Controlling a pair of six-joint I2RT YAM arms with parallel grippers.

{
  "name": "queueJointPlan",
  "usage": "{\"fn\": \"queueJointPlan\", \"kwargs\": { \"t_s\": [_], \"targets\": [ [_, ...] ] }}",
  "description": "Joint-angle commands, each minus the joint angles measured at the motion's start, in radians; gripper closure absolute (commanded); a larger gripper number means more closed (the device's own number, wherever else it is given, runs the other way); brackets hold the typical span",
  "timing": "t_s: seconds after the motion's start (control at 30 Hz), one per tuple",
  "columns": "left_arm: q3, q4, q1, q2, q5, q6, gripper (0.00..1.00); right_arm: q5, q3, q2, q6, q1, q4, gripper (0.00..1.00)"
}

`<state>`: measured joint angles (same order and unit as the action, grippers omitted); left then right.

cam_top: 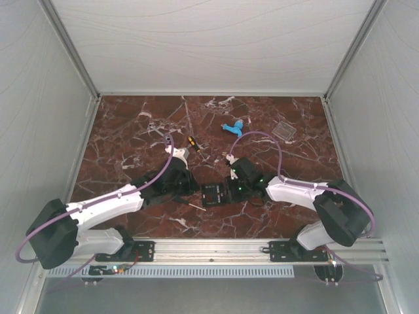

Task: Snap on the fuse box
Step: Install the fuse at the fuse box base.

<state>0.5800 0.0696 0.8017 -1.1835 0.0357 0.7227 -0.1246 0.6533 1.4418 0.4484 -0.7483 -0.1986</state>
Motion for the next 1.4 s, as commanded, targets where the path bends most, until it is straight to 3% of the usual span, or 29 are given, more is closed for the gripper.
{"fn": "queueJointPlan", "kwargs": {
  "t_s": [0.0,0.2,0.37,0.63,0.8,0.97,1.07,1.37],
  "targets": [
    [0.053,-0.035,0.005,-0.023,0.015,0.008,1.00,-0.045,0.005,0.014,0.038,-0.040,0.070,0.75],
    [0.071,-0.036,0.020,-0.060,0.030,0.006,1.00,0.019,0.016,-0.044,0.007,-0.031,0.028,0.65],
    [0.108,-0.018,0.053,-0.110,0.099,-0.012,1.00,0.063,-0.016,-0.150,-0.044,0.077,0.006,0.58],
    [0.184,0.002,0.114,-0.218,0.215,-0.028,1.00,0.131,-0.160,-0.345,-0.041,0.139,0.130,0.31],
    [0.220,0.021,0.146,-0.284,0.285,-0.029,1.00,0.185,-0.188,-0.417,-0.057,0.146,0.124,0.22],
    [0.257,0.062,0.171,-0.331,0.349,-0.022,1.00,0.209,-0.197,-0.421,-0.069,0.152,0.123,0.17],
    [0.267,0.068,0.182,-0.351,0.366,-0.020,1.00,0.203,-0.191,-0.397,-0.069,0.153,0.122,0.08],
    [0.301,0.101,0.203,-0.406,0.406,-0.010,1.00,0.203,-0.187,-0.375,-0.070,0.152,0.126,0.02]
  ]
}}
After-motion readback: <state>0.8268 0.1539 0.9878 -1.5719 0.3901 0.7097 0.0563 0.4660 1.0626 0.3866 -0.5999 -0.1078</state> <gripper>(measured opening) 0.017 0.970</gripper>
